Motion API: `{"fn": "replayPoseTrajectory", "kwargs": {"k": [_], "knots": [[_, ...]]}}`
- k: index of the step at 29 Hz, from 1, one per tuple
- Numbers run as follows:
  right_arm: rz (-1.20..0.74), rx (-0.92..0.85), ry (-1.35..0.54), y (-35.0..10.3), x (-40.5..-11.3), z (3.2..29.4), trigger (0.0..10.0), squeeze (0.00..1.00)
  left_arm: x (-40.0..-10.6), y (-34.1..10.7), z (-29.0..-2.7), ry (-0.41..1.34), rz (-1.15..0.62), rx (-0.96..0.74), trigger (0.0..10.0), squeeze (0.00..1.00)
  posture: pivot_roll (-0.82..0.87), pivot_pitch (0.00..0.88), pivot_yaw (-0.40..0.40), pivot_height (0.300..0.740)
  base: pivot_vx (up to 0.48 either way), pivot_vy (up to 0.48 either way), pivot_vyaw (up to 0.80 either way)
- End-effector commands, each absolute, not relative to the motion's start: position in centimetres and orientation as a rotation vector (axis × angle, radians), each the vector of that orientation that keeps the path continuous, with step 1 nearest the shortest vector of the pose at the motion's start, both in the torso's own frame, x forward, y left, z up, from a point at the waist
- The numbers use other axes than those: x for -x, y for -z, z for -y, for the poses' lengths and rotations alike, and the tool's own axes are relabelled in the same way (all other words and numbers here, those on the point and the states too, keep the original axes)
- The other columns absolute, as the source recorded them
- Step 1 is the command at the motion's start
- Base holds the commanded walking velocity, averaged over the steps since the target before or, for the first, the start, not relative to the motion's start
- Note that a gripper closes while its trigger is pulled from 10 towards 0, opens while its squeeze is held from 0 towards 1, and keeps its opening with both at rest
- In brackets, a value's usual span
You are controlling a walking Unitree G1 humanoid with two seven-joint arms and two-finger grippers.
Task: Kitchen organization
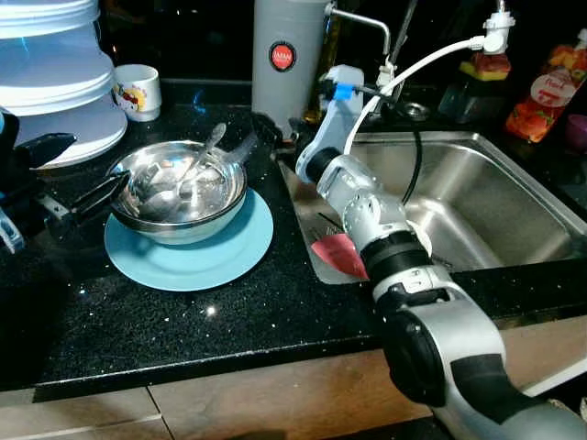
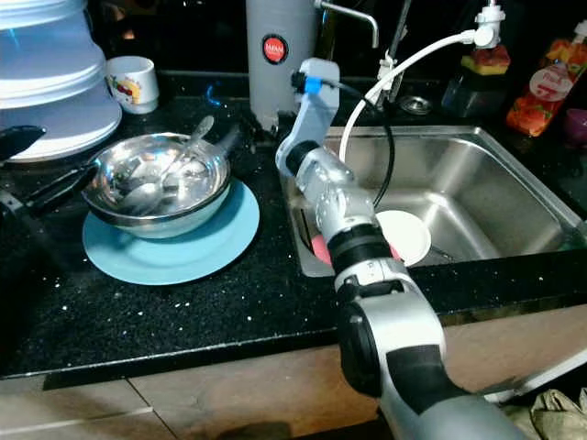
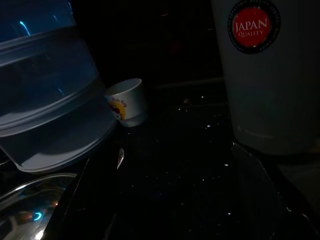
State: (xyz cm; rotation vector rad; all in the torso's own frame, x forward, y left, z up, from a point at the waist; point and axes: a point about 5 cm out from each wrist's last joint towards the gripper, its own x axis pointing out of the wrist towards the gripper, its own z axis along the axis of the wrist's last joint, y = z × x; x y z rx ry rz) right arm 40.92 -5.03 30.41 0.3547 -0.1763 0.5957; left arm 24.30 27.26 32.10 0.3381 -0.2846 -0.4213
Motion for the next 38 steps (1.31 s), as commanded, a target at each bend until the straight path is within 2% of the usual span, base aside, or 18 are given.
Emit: {"fn": "replayPoseTrajectory", "kwargs": {"k": [1,11,12,13,18,19,27,38], "knots": [[0.182,-0.362,-0.575,-30.6,-41.1,5.6,10.0,0.00,-23.9,-32.4,-27.1,0.430,0.285,-0.362,10.0,0.00,0.06,0.153,-0.133,0.740,0.000,0.000,0.00],[0.230,-0.346,-0.544,-31.6,-41.3,6.4,10.0,0.00,-23.9,-32.3,-26.7,0.446,0.290,-0.354,10.0,0.00,0.05,0.145,-0.134,0.740,0.000,0.000,0.00],[0.236,-0.339,-0.549,-31.7,-41.2,6.5,10.0,0.55,-23.9,-32.4,-26.5,0.450,0.295,-0.352,10.0,0.00,0.05,0.142,-0.134,0.740,0.000,0.000,0.00],[0.242,-0.336,-0.550,-31.8,-41.2,6.6,10.0,1.00,-23.9,-32.4,-26.4,0.456,0.299,-0.351,10.0,0.00,0.05,0.142,-0.133,0.740,0.000,0.000,0.00],[0.281,-0.309,-0.550,-32.1,-40.9,7.0,10.0,1.00,-23.9,-32.8,-25.7,0.492,0.329,-0.312,10.0,0.00,0.05,0.141,-0.127,0.740,0.000,0.000,0.00],[0.283,-0.298,-0.556,-32.1,-40.8,7.0,10.0,0.00,-23.9,-32.8,-25.6,0.502,0.331,-0.307,10.0,0.00,0.05,0.140,-0.123,0.740,0.000,0.000,0.00],[0.216,-0.243,-0.584,-30.1,-40.1,6.5,10.0,0.00,-24.2,-32.5,-25.4,0.517,0.325,-0.300,10.0,0.00,0.05,0.133,-0.115,0.740,0.000,0.000,0.00],[0.195,-0.258,-0.585,-28.8,-39.3,5.2,10.0,0.00,-24.0,-32.3,-25.5,0.518,0.308,-0.303,10.0,0.00,0.05,0.135,-0.113,0.740,0.000,0.000,0.00]]}}
